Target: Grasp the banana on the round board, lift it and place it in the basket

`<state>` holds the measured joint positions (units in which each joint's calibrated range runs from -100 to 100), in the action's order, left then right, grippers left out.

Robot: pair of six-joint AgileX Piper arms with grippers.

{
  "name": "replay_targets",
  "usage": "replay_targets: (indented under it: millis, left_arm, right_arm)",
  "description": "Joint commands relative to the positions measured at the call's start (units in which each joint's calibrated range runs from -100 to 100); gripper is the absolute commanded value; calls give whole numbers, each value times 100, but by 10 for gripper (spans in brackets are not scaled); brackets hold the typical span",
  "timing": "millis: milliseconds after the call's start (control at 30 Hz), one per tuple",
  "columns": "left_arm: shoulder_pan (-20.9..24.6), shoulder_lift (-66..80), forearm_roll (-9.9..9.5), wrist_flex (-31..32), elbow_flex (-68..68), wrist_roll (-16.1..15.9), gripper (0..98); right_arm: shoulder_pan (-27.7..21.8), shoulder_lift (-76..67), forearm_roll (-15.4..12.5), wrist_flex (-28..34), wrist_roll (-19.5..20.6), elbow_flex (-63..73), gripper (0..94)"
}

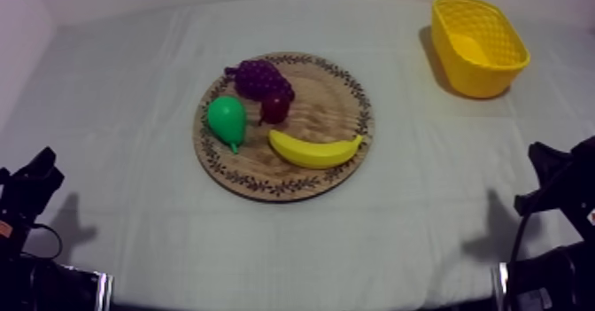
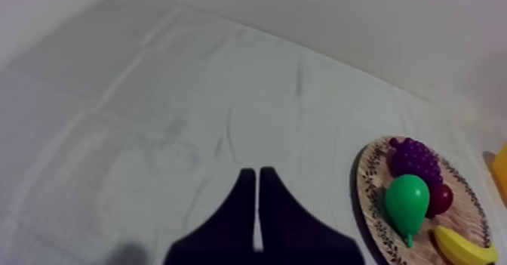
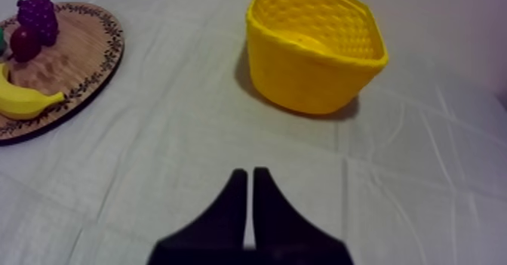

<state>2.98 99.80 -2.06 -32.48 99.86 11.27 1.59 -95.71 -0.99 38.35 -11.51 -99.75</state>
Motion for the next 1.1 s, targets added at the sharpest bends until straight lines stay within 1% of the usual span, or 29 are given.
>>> replay_targets:
  millis: [0,67,133,233,367,467,633,767,833,967,1067]
  left_arm:
    - [3,3,-1,-2,3,-1,1]
    - [3,3,-1,-2,3,-1,1]
    - [3,3,-1,-2,3,-1,1]
    - [3,3,-1,-2,3,-3,1]
    - [3,3,-1,-2,3,-2,1]
    - [3,3,-1,-2,3,-1,1]
    - [3,3,-1,-2,3,-1,1]
    - [3,3,-1,-2,3,-2,1]
    - [3,3,-1,-2,3,-1,1]
    - [3,3,-1,-2,3,-1,1]
    - [3,3,-1,-2,3,-1,1]
  right_arm:
    - [4,3,-1,-4,-1,-2,5]
    - [19,1,-1,-7,-14,-3,9]
    - [21,-2,-4,-21,66,-3,8]
    - [-103,-1,-5,-10,403,-3,26]
    - [-257,2,21,-22,787,-3,24]
    - [-315,53,37,-83,876,47,26]
    - [-224,644,-36,-297,755,636,26]
    - [29,1563,-54,-409,656,1564,25]
    - [194,2076,-93,-421,521,2083,27]
    - [597,3101,-281,-437,134,3054,31]
    - [1032,3830,-247,-364,3,3696,31]
